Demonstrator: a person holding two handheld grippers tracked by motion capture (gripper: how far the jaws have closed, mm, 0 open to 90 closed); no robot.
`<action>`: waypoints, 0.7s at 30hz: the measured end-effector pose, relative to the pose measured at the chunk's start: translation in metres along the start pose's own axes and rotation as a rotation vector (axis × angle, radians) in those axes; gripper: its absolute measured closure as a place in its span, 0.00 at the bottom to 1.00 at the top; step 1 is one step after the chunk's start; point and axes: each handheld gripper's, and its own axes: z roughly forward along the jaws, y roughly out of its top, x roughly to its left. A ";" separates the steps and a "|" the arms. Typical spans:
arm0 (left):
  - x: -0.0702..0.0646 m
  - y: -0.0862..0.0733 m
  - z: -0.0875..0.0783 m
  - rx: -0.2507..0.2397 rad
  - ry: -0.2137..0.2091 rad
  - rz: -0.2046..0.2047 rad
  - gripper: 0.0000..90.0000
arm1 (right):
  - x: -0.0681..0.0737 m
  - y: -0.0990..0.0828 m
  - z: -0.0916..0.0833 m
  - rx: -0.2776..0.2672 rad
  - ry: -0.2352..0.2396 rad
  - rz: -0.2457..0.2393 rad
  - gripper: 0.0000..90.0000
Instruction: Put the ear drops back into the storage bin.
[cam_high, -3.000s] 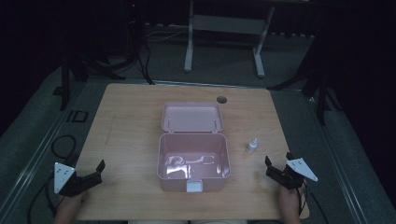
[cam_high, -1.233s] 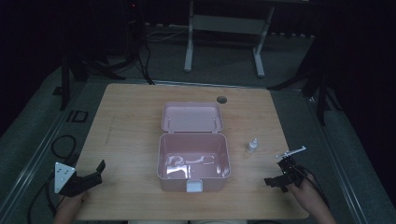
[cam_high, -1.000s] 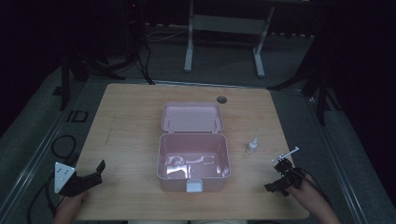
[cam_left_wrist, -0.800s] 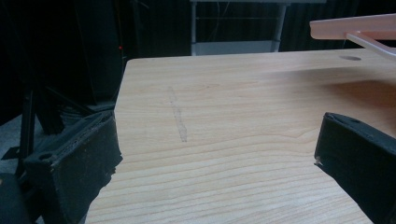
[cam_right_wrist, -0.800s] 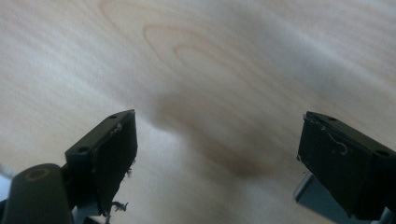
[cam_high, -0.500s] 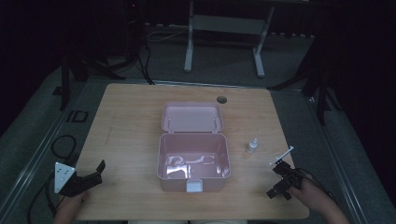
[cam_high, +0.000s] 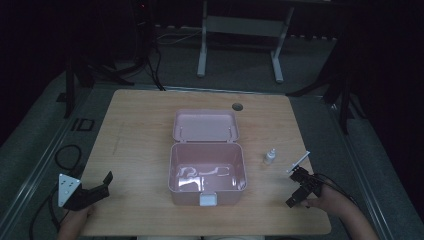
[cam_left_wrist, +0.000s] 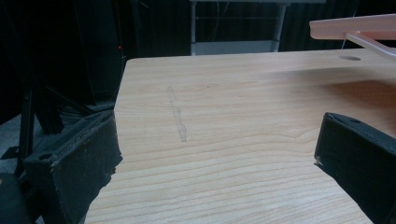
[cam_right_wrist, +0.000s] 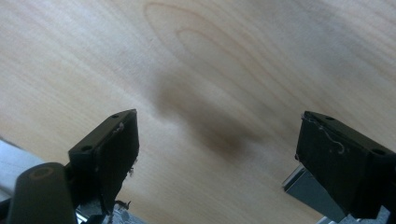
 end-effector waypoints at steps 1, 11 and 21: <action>0.000 0.000 0.000 0.000 0.000 0.000 0.00 | -0.001 0.001 0.000 -0.003 0.004 0.002 0.14; 0.000 0.000 0.000 0.000 -0.001 0.000 0.00 | -0.008 0.020 -0.006 -0.008 -0.015 0.011 0.14; 0.000 0.000 0.000 0.000 -0.003 0.000 0.00 | -0.014 0.046 -0.013 -0.026 -0.027 0.026 0.16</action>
